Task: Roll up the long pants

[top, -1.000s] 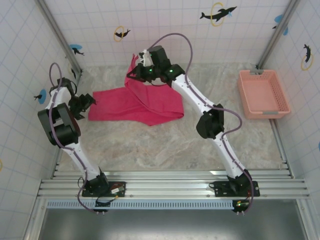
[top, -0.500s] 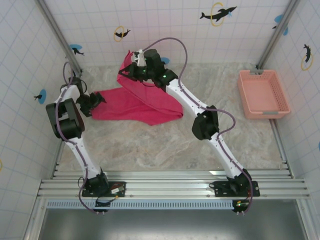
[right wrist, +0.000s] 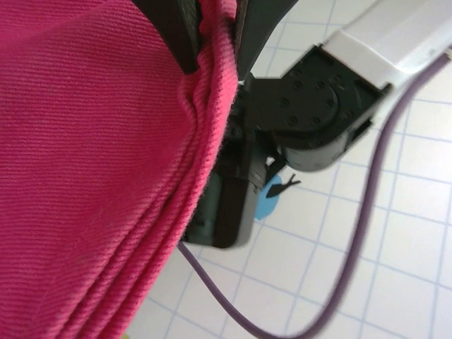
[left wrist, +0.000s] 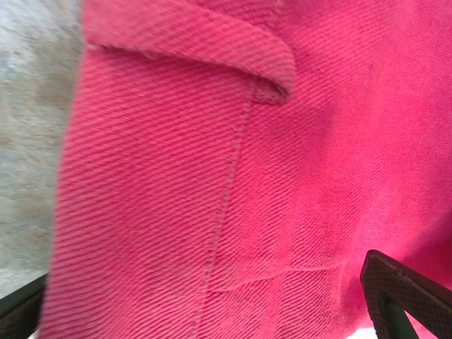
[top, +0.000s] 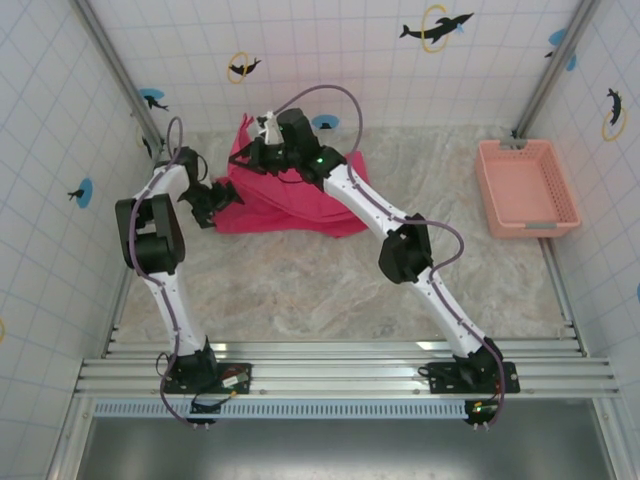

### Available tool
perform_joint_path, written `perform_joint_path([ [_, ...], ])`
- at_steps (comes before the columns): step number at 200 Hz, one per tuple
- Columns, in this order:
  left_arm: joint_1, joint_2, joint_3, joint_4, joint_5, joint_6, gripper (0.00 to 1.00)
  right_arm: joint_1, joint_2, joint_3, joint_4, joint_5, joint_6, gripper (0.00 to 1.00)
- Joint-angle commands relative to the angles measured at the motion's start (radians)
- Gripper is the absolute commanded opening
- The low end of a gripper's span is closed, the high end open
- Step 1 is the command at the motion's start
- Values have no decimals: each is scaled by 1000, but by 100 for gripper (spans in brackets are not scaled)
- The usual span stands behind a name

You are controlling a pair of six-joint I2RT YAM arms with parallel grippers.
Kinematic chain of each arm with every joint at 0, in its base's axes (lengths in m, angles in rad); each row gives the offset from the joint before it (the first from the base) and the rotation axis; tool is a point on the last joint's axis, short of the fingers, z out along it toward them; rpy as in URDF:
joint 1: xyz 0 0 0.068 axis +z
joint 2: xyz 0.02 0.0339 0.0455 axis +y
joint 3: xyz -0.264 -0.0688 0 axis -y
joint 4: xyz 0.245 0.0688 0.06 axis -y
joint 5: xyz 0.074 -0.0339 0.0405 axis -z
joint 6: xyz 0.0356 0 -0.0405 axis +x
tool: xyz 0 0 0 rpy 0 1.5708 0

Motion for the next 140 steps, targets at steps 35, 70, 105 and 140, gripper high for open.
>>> perform_joint_path([
  [35,88,-17,74,-195,19,158,97,29,105,-1,42,-20,-3,4],
  [70,131,-73,53,-247,-25,229,97,37,153,-2,80,-25,37,13],
  [105,162,-101,46,-284,-26,271,97,39,203,-1,226,3,137,14],
  [140,176,-88,31,-303,-27,287,97,34,200,33,361,17,195,10],
])
